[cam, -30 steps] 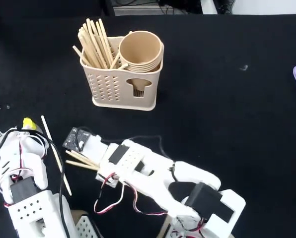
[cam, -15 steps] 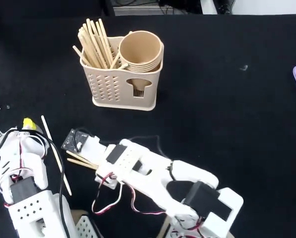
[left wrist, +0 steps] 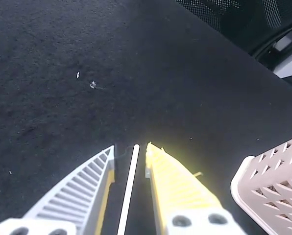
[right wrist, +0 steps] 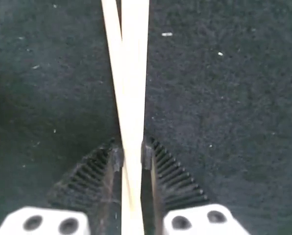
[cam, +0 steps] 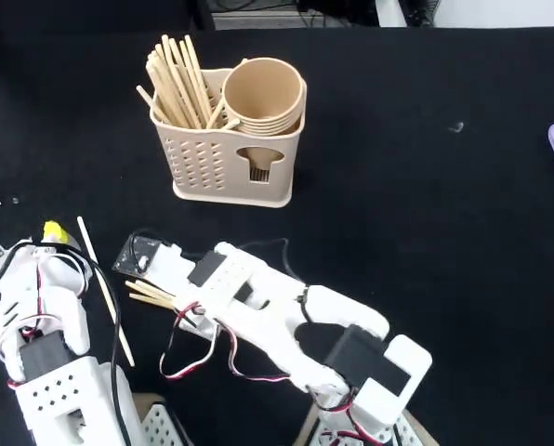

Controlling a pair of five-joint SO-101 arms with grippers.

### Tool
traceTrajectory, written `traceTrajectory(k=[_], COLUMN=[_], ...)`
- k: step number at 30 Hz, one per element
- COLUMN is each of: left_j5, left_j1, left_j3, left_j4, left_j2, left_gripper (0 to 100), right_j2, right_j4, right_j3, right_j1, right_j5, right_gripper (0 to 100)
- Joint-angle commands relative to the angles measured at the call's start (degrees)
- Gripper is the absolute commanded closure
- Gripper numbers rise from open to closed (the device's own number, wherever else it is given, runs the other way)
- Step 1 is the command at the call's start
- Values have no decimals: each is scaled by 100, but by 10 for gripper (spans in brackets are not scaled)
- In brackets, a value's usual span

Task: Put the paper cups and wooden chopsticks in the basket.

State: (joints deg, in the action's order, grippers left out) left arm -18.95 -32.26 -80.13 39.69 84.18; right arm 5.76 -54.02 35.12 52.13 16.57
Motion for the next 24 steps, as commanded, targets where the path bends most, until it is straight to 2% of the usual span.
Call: traceTrajectory(k=[1, 11, 15, 24], left_j5=[-53, -53, -53, -53], left_j1=[-84, -84, -84, -84], left_j3=[101, 101, 57, 22], left_j4=[-9, -18, -35, -35], left_j2=[53, 53, 53, 53], left_gripper=[884, 884, 884, 884], right_j2=[-769, -3345, -3679, -3714], right_j4=[-167, -158, 26, 1371], right_j3=[259, 1174, 1130, 963], right_j1=[-334, -1187, -1398, -1407], right_j5=[62, 114, 97, 79], right_gripper=[988, 988, 988, 988])
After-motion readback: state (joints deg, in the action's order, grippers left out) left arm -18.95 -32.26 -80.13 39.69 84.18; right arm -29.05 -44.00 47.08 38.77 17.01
